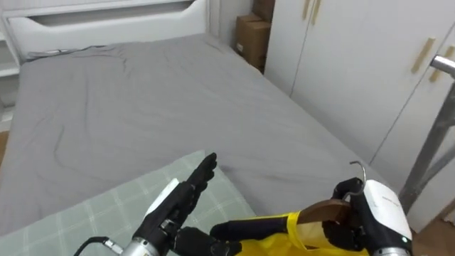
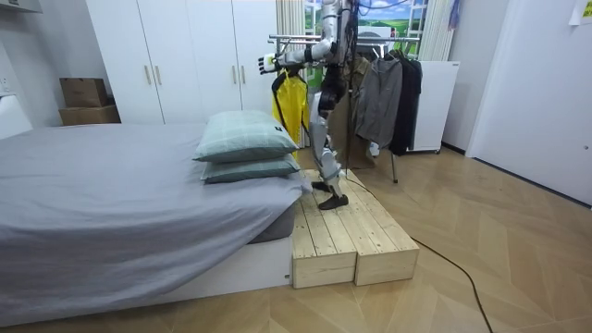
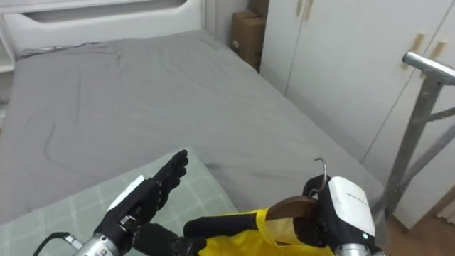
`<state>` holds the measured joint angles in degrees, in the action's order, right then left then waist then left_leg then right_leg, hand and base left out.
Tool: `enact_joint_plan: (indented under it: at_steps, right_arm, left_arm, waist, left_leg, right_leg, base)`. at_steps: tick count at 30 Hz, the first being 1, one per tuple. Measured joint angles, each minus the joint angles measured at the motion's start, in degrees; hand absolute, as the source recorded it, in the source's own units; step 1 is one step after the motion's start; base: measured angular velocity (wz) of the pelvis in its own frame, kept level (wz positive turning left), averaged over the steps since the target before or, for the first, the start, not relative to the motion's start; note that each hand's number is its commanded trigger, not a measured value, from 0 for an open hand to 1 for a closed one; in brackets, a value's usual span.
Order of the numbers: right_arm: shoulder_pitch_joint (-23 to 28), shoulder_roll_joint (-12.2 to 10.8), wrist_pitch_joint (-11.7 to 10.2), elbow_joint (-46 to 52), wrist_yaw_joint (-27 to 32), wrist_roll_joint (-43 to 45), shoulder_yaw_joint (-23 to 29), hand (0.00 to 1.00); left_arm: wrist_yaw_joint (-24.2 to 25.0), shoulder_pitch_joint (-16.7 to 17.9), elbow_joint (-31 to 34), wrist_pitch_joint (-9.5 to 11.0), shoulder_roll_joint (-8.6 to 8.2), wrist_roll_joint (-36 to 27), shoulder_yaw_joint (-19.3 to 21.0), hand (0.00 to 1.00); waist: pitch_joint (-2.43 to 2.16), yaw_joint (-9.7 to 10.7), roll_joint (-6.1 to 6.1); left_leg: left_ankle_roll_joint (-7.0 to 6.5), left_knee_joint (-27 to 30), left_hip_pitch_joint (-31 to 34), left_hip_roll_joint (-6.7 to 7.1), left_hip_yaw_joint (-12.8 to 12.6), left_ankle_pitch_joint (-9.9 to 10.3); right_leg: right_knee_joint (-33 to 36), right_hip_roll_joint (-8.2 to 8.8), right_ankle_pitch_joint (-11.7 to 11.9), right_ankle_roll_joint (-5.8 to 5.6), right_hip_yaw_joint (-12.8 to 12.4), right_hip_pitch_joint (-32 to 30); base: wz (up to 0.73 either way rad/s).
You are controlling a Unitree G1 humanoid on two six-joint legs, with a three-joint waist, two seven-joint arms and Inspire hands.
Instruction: Hang clothes
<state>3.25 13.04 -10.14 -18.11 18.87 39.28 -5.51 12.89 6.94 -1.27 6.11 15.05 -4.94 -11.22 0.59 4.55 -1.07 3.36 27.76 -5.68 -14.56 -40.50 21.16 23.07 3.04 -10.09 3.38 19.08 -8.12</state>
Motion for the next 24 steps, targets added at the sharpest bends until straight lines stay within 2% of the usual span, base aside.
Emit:
enact_joint_plan:
  at_steps: [1,2,3,4,5,6,7,8,9,10,11,12,13,14,15,16,18,22,24]
  right_arm:
    - [0.0,-0.1,-0.2,0.0,-0.5,0.4,0.0,1.0]
    - [0.0,-0.1,-0.7,0.4,-1.2,1.3,-0.1,1.0]
    - [-0.2,-0.1,-0.9,0.9,-1.3,1.7,-0.2,1.0]
    - [-0.5,-0.1,-0.9,0.9,-1.3,1.9,-0.5,1.0]
    - [-0.8,-0.1,-1.0,0.9,-1.1,2.1,-1.3,1.0]
    - [-0.8,0.0,-1.1,0.9,-0.7,2.1,-1.6,1.0]
    - [-0.9,0.3,-1.1,0.9,-0.6,2.1,-1.7,1.0]
    - [-1.1,0.5,-1.0,0.9,-0.6,2.1,-1.9,1.0]
    - [-1.1,0.5,-1.0,0.9,-0.6,2.4,-2.2,1.0]
    - [-1.1,0.4,-1.1,0.9,-0.6,2.9,-2.2,1.0]
    - [-1.6,0.3,-1.1,0.9,-0.6,3.6,-2.3,1.0]
    - [-2.1,0.4,-1.1,0.9,-0.6,4.1,-2.3,1.0]
    - [-2.3,0.5,-1.1,0.9,-0.5,4.1,-2.3,1.0]
    - [-2.3,0.4,-1.0,1.0,0.1,4.0,-2.2,1.0]
    - [-2.5,0.4,-1.0,1.0,0.4,4.1,-1.9,1.0]
    - [-2.6,0.4,-1.0,1.1,0.4,4.1,-1.8,1.0]
    - [-2.6,0.2,-1.0,1.7,0.4,5.9,-0.9,1.0]
    - [-2.6,0.3,-1.0,2.6,1.5,6.5,0.2,1.0]
    - [-2.5,0.3,-1.0,2.6,2.0,6.1,0.2,1.0]
  left_arm:
    - [-0.2,0.1,0.0,0.0,0.01,0.0,0.0,0.0]
    - [-0.8,0.5,-0.1,0.0,-0.24,-1.1,-0.2,0.0]
    - [-1.0,0.7,-0.7,0.0,-0.72,-2.5,-0.3,0.0]
    - [-1.1,0.7,-1.0,0.0,-1.12,-2.4,-0.3,0.0]
    - [-1.1,0.7,-1.1,0.1,-1.6,-2.3,-0.3,0.0]
    - [-1.1,0.5,-1.2,0.4,-2.57,-2.3,-0.4,0.0]
    - [-1.1,0.4,-1.2,0.7,-3.23,-2.3,-0.4,0.0]
    - [-1.1,0.4,-1.2,1.6,-4.26,-2.4,-0.4,0.0]
    - [-1.1,0.4,-1.2,2.0,-4.81,-2.4,-0.3,0.0]
    - [-1.1,0.3,-1.2,2.1,-5.08,-2.4,-0.1,0.0]
    - [-1.1,0.2,-1.1,2.4,-5.64,-2.4,0.4,0.0]
    - [-1.1,0.1,-1.2,2.5,-5.9,-2.5,0.7,0.0]
    - [-1.1,0.1,-1.2,2.5,-5.96,-2.5,0.6,0.0]
    - [-1.1,-0.1,-1.2,2.6,-5.91,-2.5,0.6,0.0]
    - [-1.1,-0.8,-1.2,2.7,-5.86,-2.5,0.7,0.0]
    - [-1.1,-0.9,-1.2,2.7,-5.86,-2.5,0.7,0.0]
    - [-1.1,-0.9,-1.2,2.7,-6.1,-2.3,0.6,0.0]
    - [-1.3,-0.9,-1.2,2.7,-5.85,-2.4,0.6,0.0]
    - [-1.6,-0.9,-1.2,2.7,-4.42,-2.5,0.7,0.0]
  waist:
    - [0.01,0.0,0.01]
    - [0.05,-0.2,0.4]
    - [0.03,-0.6,1.41]
    - [0.03,-0.7,1.91]
    - [0.4,-0.5,2.06]
    - [0.47,0.1,1.93]
    - [0.48,-0.2,1.81]
    - [0.5,-1.2,1.72]
    - [0.44,-2.3,1.78]
    - [0.39,-2.9,1.81]
    - [0.28,-3.7,1.89]
    - [0.01,-3.9,2.29]
    - [-0.23,-3.8,2.61]
    - [-0.79,-3.2,1.65]
    - [-0.81,-3.1,0.66]
    - [-0.82,-2.9,0.48]
    - [-0.74,-1.2,0.72]
    - [-0.5,0.1,1.27]
    - [-0.47,0.5,1.32]
  left_leg:
    - [0.06,2.4,0.1,-0.88,-0.2,0.0]
    - [-0.15,8.3,0.4,-3.03,0.7,-0.2]
    - [-0.82,12.1,0.4,-3.99,3.2,-0.8]
    - [-1.59,13.3,0.6,-3.82,5.0,-1.3]
    - [-2.22,15.1,1.7,-2.75,9.9,-2.3]
    - [-2.24,13.1,3.6,0.99,16.6,-1.9]
    - [-2.08,11.2,4.5,3.27,19.0,-1.7]
    - [-2.01,6.6,5.9,6.56,23.1,-1.7]
    - [-1.63,1.7,7.2,8.73,26.1,-2.0]
    - [-1.86,-1.0,7.8,9.55,27.6,-2.3]
    - [-1.74,-6.1,8.8,10.89,32.0,-3.8]
    - [-1.33,-7.5,9.5,11.75,35.3,-7.6]
    - [-2.01,-7.6,9.3,12.29,36.0,-8.9]
    - [-1.79,-8.9,8.5,12.57,35.7,-8.9]
    - [-2.18,-10.1,7.7,12.64,33.6,-8.9]
    - [-2.3,-10.4,7.4,12.58,32.7,-8.8]
    - [-2.6,-11.6,6.8,12.33,31.1,-8.6]
    - [-3.07,-13.4,5.5,12.47,28.9,-8.5]
    - [-3.11,-13.9,4.7,12.3,27.1,-8.2]
  right_leg:
    - [0.4,-0.48,-0.5,0.27,-0.6,0.1]
    - [1.5,-1.72,-1.5,0.79,-2.8,0.3]
    - [2.5,-2.76,-2.0,1.3,-5.9,0.4]
    - [2.8,-3.44,-2.0,1.53,-7.9,0.9]
    - [2.8,-4.3,-2.1,1.73,-11.4,1.6]
    - [2.6,-4.35,-2.2,1.54,-14.3,1.7]
    - [2.5,-4.39,-2.1,1.4,-16.2,1.3]
    - [2.1,-4.86,-1.7,1.12,-20.5,0.8]
    - [1.2,-5.77,-0.7,0.95,-24.3,0.7]
    - [0.8,-6.39,-0.3,0.91,-26.2,0.5]
    - [0.7,-7.51,0.5,0.82,-29.4,-0.2]
    - [0.8,-8.75,0.7,0.44,-32.3,-0.9]
    - [0.9,-9.28,0.8,0.26,-33.3,-1.0]
    - [1.3,-9.32,0.6,-0.07,-34.1,-1.6]
    - [0.9,-8.89,0.9,-0.29,-32.7,-2.2]
    - [0.0,-8.8,1.3,-0.47,-32.7,-2.0]
    - [-3.6,-8.94,2.9,-0.92,-33.5,-0.9]
    - [-4.8,-9.13,3.2,-1.22,-34.9,-0.8]
    - [-5.2,-9.19,3.2,-1.23,-36.2,-0.5]
  base:
    - [-0.96]
    - [-1.2]
    - [-1.33]
    - [-1.37]
    - [-1.17]
    - [-1.15]
    - [-1.35]
    - [-1.76]
    - [-1.83]
    - [-1.93]
    - [-1.77]
    - [-1.62]
    - [-1.21]
    - [-0.97]
    - [-0.92]
    - [-0.73]
    - [-0.4]
    - [-0.29]
    - [-0.35]
